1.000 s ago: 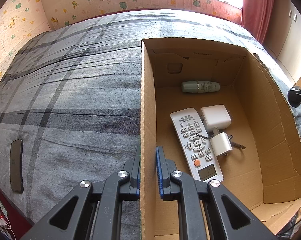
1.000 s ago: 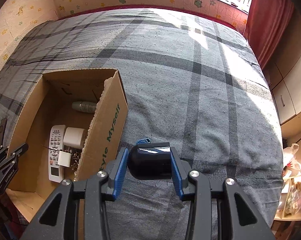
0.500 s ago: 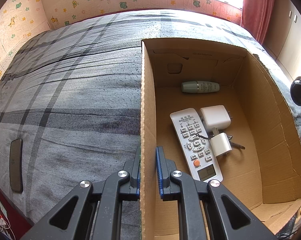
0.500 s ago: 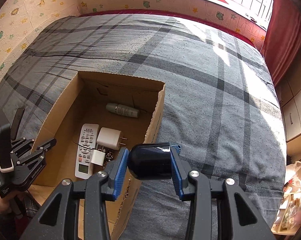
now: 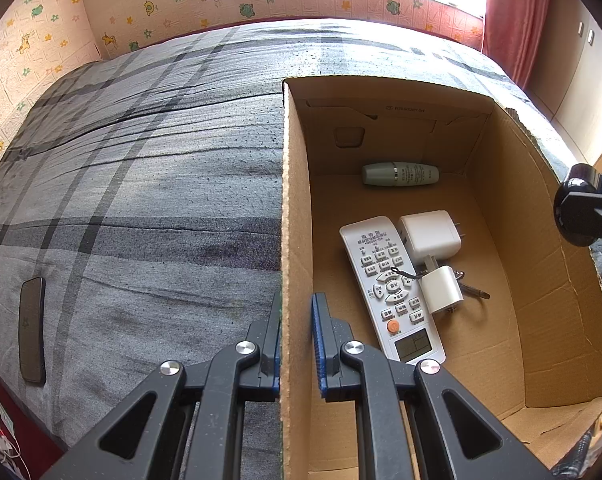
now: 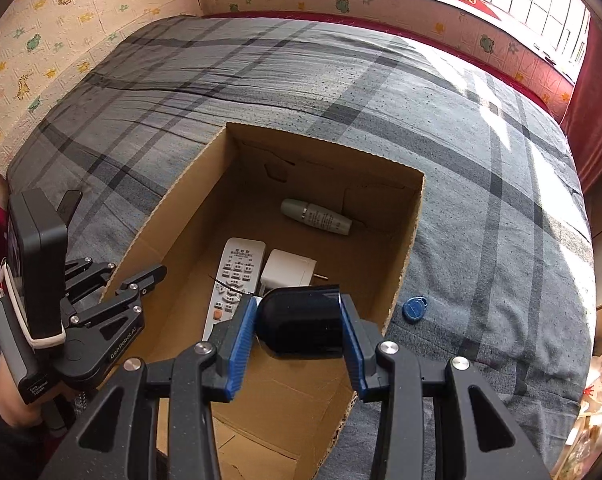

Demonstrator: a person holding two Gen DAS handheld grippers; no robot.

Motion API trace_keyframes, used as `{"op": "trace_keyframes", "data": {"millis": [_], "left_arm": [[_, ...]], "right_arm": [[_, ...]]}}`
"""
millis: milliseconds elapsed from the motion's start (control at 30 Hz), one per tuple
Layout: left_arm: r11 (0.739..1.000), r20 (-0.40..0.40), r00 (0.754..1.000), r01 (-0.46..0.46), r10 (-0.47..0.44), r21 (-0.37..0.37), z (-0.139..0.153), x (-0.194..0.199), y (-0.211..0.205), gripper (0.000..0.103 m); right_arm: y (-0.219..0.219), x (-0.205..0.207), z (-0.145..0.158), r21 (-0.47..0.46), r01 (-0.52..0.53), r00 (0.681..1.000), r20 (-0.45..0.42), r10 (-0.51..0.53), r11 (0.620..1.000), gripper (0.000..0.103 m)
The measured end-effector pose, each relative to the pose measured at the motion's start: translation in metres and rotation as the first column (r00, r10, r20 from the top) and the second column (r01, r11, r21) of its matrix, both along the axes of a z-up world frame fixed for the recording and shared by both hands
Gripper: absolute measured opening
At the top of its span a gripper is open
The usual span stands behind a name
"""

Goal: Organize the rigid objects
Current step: 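Lift the black cap and carry it over the box, then lower the black cap beside the remote and open the right gripper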

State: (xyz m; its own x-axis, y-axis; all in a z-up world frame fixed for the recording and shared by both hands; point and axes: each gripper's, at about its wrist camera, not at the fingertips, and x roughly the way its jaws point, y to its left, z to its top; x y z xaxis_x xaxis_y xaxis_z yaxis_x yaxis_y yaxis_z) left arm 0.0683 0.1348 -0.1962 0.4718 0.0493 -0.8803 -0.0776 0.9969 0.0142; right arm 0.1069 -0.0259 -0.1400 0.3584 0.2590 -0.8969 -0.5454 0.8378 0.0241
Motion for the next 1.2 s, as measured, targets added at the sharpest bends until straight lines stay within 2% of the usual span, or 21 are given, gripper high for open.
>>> {"op": "trace_keyframes", "data": {"millis": [567, 900, 1200], "left_arm": [[1.0, 0.0, 1.0, 0.0, 0.0, -0.001, 0.0, 0.001, -0.001, 0.013], [1.0, 0.0, 1.0, -0.001, 0.001, -0.002, 0.0, 0.0, 0.0, 0.013], [1.0, 0.001, 1.0, 0.0, 0.0, 0.0, 0.0, 0.0, 0.0, 0.013]], "right_arm": [[0.033, -0.009, -0.056, -0.072, -0.073, 0.991, -0.121, 0.064, 0.995, 0.044], [0.042, -0.006, -0.089, -0.129, -0.101, 0.973, -0.221, 0.07, 0.987, 0.044], [0.041, -0.003, -0.106, -0.158, -0.097, 0.961, -0.27, 0.052, 0.983, 0.044]]}}
